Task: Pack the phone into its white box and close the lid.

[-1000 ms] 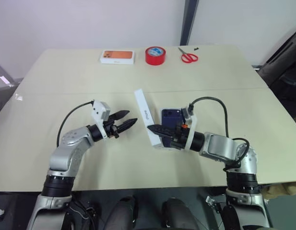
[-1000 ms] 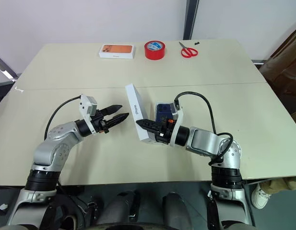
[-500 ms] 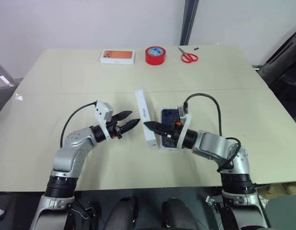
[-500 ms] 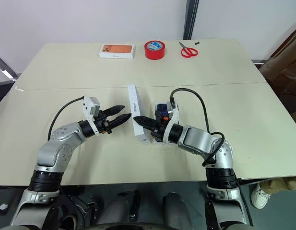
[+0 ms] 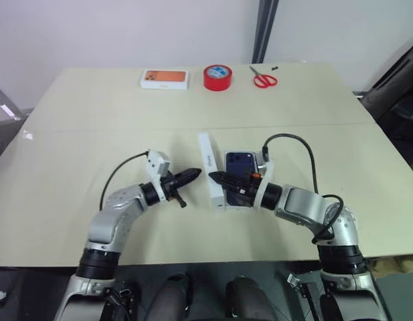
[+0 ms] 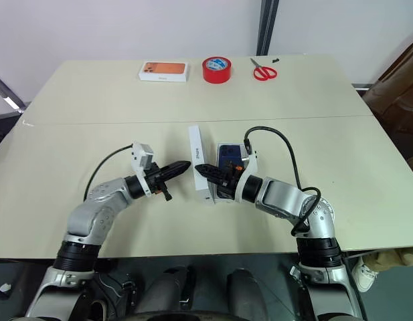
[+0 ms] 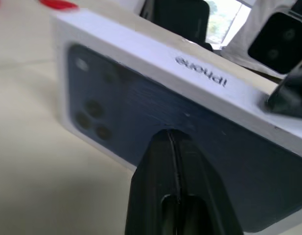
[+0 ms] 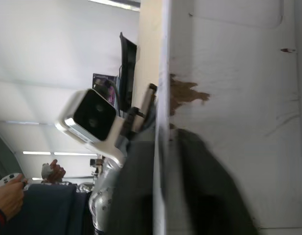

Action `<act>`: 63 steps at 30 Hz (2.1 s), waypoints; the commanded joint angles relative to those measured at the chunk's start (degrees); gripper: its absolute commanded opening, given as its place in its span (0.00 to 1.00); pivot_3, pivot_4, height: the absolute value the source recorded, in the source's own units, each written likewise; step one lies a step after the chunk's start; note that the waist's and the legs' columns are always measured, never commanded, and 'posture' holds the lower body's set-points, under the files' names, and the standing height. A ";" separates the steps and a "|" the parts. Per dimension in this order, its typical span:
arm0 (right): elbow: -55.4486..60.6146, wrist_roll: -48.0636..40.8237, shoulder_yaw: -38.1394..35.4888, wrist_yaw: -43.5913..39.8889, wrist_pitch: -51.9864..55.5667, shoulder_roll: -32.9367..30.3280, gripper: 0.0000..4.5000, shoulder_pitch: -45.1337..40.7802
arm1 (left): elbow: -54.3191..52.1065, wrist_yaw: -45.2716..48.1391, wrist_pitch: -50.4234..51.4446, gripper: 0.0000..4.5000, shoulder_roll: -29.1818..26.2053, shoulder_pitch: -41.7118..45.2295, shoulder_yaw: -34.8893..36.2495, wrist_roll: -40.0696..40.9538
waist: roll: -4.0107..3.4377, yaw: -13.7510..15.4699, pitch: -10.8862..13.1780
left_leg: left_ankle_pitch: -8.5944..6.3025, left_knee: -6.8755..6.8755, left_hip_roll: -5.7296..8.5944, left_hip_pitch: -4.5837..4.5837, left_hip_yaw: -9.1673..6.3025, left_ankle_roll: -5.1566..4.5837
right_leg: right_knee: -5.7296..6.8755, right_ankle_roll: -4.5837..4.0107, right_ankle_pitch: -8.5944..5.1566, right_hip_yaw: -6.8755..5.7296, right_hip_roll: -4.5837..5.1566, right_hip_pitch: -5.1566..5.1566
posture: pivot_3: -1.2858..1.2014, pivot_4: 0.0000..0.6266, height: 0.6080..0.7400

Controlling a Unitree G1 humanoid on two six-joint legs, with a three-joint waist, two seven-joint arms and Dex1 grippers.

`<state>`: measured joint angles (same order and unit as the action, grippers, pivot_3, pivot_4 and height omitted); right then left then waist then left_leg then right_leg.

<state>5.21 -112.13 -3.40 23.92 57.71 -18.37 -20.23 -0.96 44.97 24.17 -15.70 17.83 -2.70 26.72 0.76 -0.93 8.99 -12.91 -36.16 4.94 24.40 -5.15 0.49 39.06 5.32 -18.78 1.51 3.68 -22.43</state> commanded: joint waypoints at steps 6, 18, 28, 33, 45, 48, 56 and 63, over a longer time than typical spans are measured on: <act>0.96 7.50 -3.90 -8.68 -2.48 -7.27 0.99 -3.54 | 2.04 -2.84 -3.04 0.00 5.01 3.38 -2.00 -2.51 | 0.01 0.19 0.01 | -0.01 -0.02 0.01 0.01 0.02 -0.02 | -0.01 0.01 0.00 -0.01 0.00 0.03 | 0.52 0.24 0.95; -0.41 51.09 1.01 -29.21 -14.02 -19.96 0.99 -5.56 | 4.85 -2.35 -1.66 0.00 3.94 4.90 -1.49 -3.03 | 0.02 0.09 0.01 | -0.01 -0.03 -0.09 0.00 0.11 -0.03 | 0.00 0.01 -0.01 0.01 -0.10 0.00 | 0.52 0.24 0.95; 0.38 77.85 8.63 -42.49 -25.46 -22.67 0.02 -3.14 | 3.62 -3.02 1.46 0.00 0.71 3.40 -0.49 -3.15 | 0.03 0.27 0.02 | -0.01 -0.07 -0.07 0.00 0.11 -0.02 | -0.01 0.01 -0.01 0.02 -0.08 0.00 | 0.52 0.24 0.95; 4.06 82.23 10.25 -47.22 -26.12 -21.16 0.02 0.90 | 6.89 -1.88 0.72 0.00 -0.86 2.71 -2.95 -5.70 | 0.03 0.27 0.02 | -0.01 -0.05 -0.08 -0.01 0.09 -0.02 | -0.01 0.01 -0.01 0.03 -0.08 0.00 | 0.52 0.24 0.95; 5.71 87.40 8.12 -49.84 -24.29 -17.83 0.02 0.16 | 14.38 -3.09 -2.80 0.00 7.49 8.28 -5.67 -8.39 | 0.04 1.25 0.02 | -0.01 -0.10 0.01 -0.01 0.05 0.00 | -0.02 0.01 0.00 0.01 -0.01 0.03 | 0.52 0.24 0.95; 6.60 88.35 7.80 -50.59 -24.00 -17.83 0.02 0.69 | 15.59 -2.84 -2.53 0.00 8.11 9.35 -4.89 -8.04 | 0.03 1.49 0.02 | -0.01 -0.11 0.01 -0.01 0.05 0.01 | -0.01 0.01 0.00 0.01 -0.01 0.04 | 0.52 0.24 0.95; 5.83 90.73 6.66 -52.29 -24.06 -17.56 0.02 0.98 | 15.22 -2.38 -2.71 0.00 9.40 11.04 -4.97 -8.05 | 0.04 1.59 0.02 | -0.01 -0.14 0.02 -0.01 0.05 0.01 | -0.01 0.02 0.00 0.01 0.00 0.05 | 0.52 0.24 0.95; 5.34 92.70 6.39 -53.05 -23.97 -16.84 0.02 0.98 | 14.12 -2.41 -2.30 0.00 10.31 11.29 -4.69 -7.63 | 0.04 1.53 0.02 | 0.00 -0.13 0.02 -0.01 0.05 0.02 | 0.00 0.02 0.00 0.01 -0.01 0.03 | 0.52 0.24 0.95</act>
<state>9.01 -19.60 3.36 -28.16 34.43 -35.89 -18.95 15.76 42.07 22.22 -6.54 27.54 -7.16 18.09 0.80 0.60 9.01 -12.91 -36.29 4.96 24.39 -5.10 0.51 39.06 5.34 -18.78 1.53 3.68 -22.39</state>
